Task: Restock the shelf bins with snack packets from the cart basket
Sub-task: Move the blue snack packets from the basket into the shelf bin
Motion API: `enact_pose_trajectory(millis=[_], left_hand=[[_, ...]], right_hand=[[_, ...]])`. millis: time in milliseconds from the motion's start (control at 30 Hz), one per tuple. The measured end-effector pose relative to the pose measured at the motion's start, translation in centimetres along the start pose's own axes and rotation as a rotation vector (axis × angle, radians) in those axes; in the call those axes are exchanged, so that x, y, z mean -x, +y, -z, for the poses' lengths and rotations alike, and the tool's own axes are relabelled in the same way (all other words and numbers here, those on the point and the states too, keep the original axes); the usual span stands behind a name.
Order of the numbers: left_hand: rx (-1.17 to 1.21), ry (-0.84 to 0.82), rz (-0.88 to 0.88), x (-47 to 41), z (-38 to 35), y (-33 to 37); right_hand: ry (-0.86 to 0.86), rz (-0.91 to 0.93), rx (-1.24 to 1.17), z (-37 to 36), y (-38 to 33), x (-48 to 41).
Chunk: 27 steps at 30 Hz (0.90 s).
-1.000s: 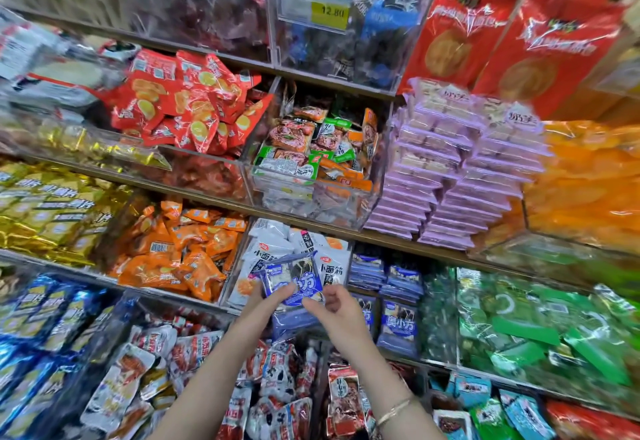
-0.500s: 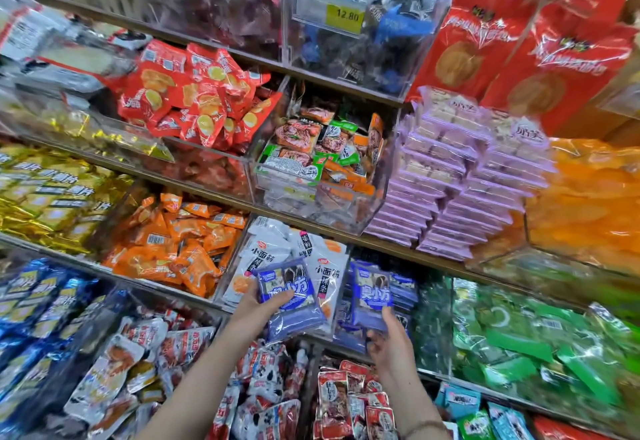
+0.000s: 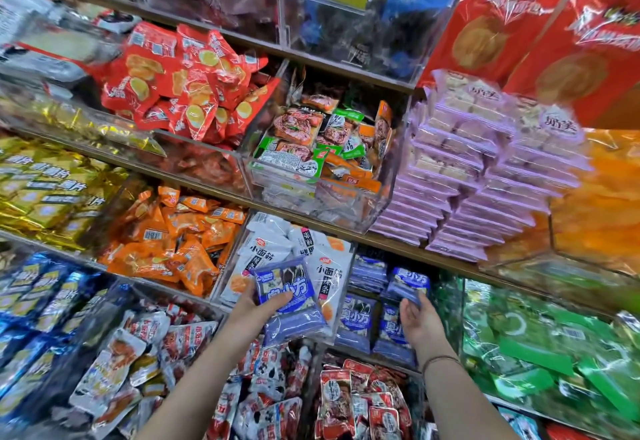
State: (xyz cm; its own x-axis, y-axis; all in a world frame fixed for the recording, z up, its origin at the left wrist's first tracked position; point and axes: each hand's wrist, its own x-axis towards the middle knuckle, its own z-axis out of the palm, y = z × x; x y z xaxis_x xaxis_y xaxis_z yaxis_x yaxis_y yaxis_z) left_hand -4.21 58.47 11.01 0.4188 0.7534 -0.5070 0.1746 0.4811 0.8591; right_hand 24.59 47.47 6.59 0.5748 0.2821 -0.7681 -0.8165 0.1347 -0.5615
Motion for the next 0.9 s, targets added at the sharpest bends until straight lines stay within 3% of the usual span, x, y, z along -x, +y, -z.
enact_pose_trajectory(millis=[167, 300, 467, 667, 900], left_hand=[[-0.014, 0.045, 0.004, 0.0, -0.2, -0.3], [-0.006, 0.019, -0.006, 0.3, -0.2, -0.3], [0.035, -0.012, -0.014, 0.7, -0.4, 0.1], [0.02, 0.043, -0.059, 1.8, -0.9, 0.5], [0.027, 0.027, -0.181, 2.2, -1.3, 0.5]], right_hand=[[-0.009, 0.013, -0.142, -0.5, -0.2, -0.1], [-0.087, -0.001, -0.061, 0.6, 0.7, 1.0], [-0.27, 0.074, 0.215, 0.4, 3.2, 5.9], [-0.468, 0.39, 0.833, -1.8, 6.0, 12.2], [-0.643, 0.528, 1.054, -2.6, 7.7, 14.6]])
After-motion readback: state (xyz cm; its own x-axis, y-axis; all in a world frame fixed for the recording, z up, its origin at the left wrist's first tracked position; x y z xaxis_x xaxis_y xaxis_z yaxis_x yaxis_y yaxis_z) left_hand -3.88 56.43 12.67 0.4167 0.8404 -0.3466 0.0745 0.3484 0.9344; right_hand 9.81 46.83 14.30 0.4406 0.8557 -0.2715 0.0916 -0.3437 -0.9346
